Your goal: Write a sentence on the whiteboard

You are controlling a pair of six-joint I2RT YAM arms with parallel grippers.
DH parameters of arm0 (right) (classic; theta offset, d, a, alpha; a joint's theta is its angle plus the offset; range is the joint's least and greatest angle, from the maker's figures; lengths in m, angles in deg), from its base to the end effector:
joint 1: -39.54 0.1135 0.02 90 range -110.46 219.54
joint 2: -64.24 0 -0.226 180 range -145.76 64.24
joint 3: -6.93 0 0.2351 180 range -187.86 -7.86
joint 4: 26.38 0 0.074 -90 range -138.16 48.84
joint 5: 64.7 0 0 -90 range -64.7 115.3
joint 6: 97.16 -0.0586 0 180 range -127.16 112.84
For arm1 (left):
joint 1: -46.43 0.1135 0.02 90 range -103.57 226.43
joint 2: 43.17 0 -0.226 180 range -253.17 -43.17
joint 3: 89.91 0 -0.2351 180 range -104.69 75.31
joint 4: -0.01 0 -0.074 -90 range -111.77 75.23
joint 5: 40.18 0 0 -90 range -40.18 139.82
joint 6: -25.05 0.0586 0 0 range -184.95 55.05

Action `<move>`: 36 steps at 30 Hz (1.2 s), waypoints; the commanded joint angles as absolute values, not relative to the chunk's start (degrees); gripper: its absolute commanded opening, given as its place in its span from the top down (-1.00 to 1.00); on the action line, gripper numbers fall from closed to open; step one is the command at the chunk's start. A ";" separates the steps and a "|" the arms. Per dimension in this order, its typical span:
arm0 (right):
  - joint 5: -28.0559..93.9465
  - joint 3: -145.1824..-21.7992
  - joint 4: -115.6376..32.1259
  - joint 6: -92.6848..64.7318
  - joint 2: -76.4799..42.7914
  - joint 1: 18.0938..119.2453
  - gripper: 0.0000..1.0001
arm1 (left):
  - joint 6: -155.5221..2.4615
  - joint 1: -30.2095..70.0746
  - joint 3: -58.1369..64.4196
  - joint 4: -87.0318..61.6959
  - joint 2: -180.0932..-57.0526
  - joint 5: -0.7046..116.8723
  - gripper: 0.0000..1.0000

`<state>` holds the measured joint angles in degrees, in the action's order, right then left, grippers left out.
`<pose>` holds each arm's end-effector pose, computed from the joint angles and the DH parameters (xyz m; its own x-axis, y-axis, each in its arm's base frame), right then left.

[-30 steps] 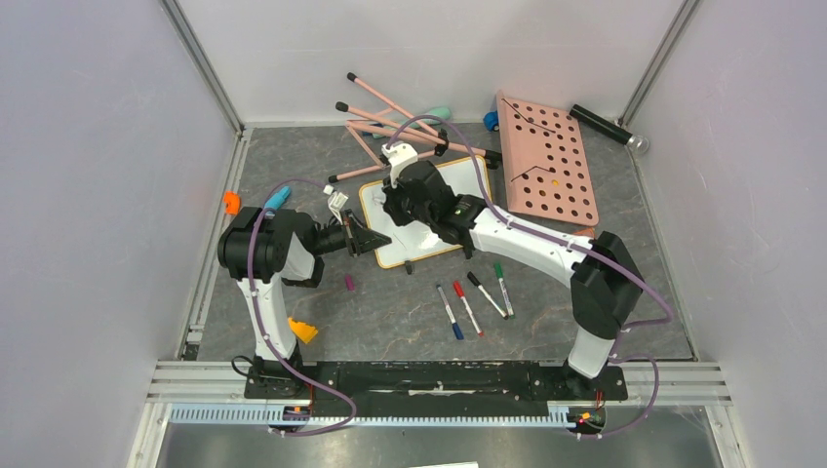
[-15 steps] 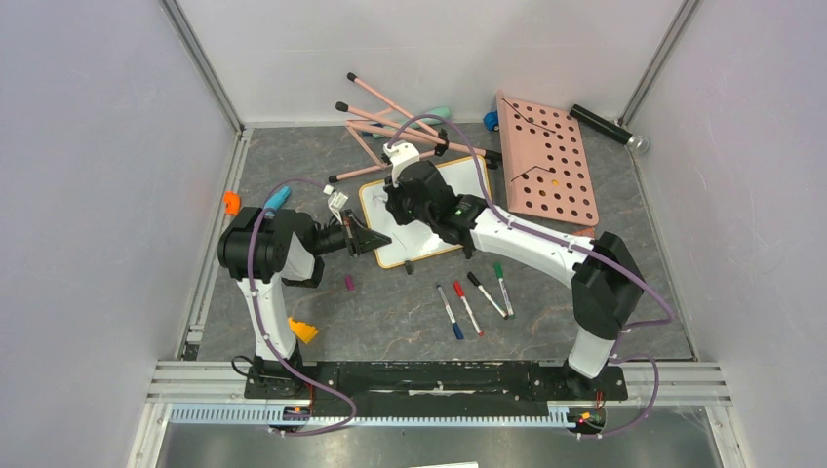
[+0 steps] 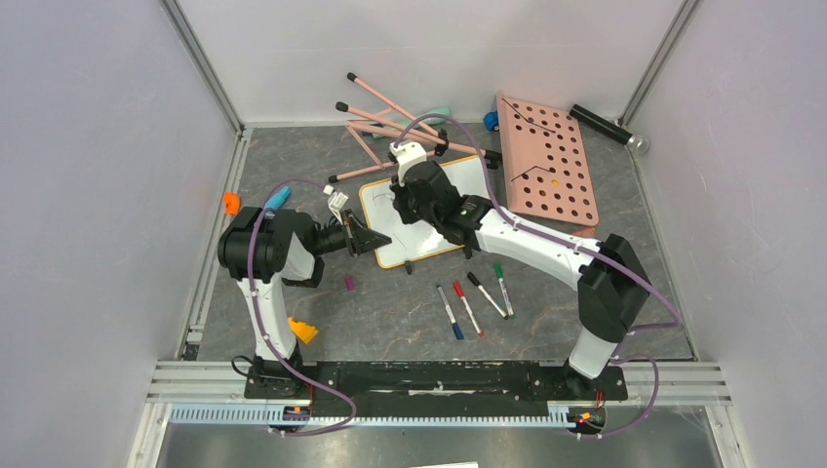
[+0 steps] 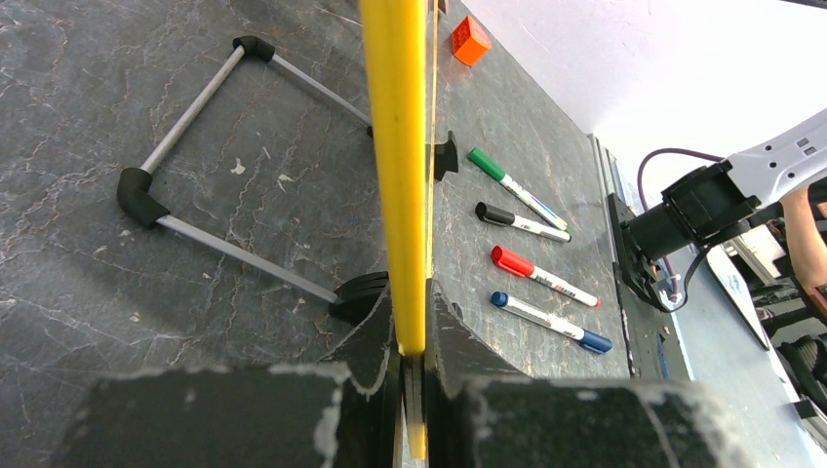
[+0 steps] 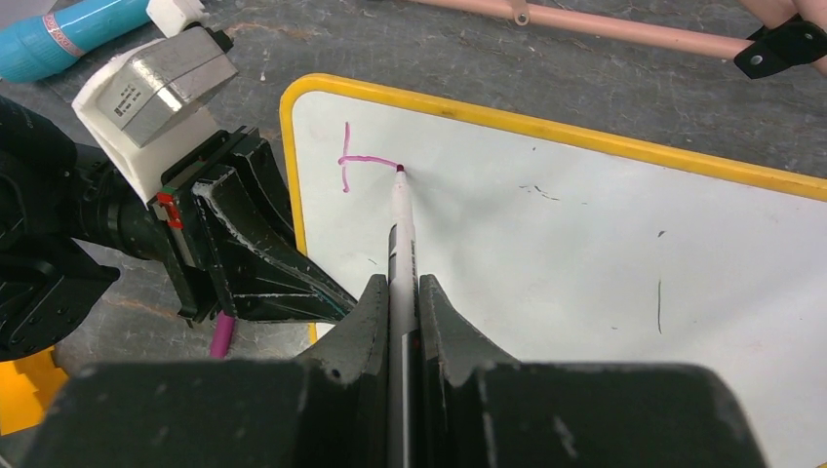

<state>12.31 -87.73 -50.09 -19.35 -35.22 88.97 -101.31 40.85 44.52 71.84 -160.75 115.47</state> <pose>0.2745 0.3003 0.2542 -0.4326 -0.1889 -0.8816 -0.5324 0.8427 0.0807 0.2888 -0.0819 0.0899 -0.5638 -0.1905 -0.8036 0.7606 0.2593 -0.5952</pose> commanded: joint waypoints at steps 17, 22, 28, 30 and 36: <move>15.13 -90.81 -48.24 -17.14 -32.24 87.92 1.00 | -91.27 40.59 45.18 74.44 -162.33 113.55 0.85; 15.37 -91.18 -48.10 -17.25 -33.64 87.85 1.00 | -91.30 40.63 45.21 74.44 -162.35 113.57 0.85; 14.53 -91.70 -48.16 -17.16 -34.94 87.61 1.00 | -91.20 40.58 45.23 74.45 -162.35 113.56 0.85; 14.57 -91.85 -48.11 -17.17 -35.33 87.45 1.00 | -91.21 40.63 45.18 74.44 -162.33 113.54 0.85; 14.12 -91.75 -48.26 -17.10 -36.13 87.18 1.00 | -91.23 40.63 45.16 74.44 -162.28 113.57 0.85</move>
